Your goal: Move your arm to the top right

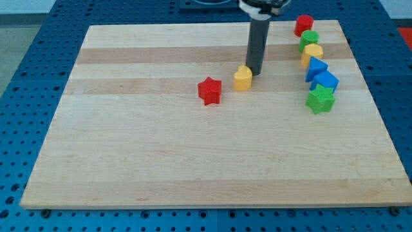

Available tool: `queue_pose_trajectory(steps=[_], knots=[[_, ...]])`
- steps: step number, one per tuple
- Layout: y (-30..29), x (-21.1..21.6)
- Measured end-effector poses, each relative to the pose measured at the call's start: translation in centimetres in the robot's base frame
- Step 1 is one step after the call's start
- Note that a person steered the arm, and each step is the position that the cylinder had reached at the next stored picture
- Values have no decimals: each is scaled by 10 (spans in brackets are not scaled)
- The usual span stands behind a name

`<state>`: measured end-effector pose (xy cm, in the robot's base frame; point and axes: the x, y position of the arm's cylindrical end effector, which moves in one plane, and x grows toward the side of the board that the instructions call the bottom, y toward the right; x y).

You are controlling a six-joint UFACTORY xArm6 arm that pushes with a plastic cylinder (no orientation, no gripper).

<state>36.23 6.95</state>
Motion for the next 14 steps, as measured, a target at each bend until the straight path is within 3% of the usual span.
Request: queue_pose_trajectory(steps=[1, 2, 6, 9, 10, 14], knots=[[-17, 22], [-21, 13], [6, -170], [33, -171], [30, -153], [-1, 60]])
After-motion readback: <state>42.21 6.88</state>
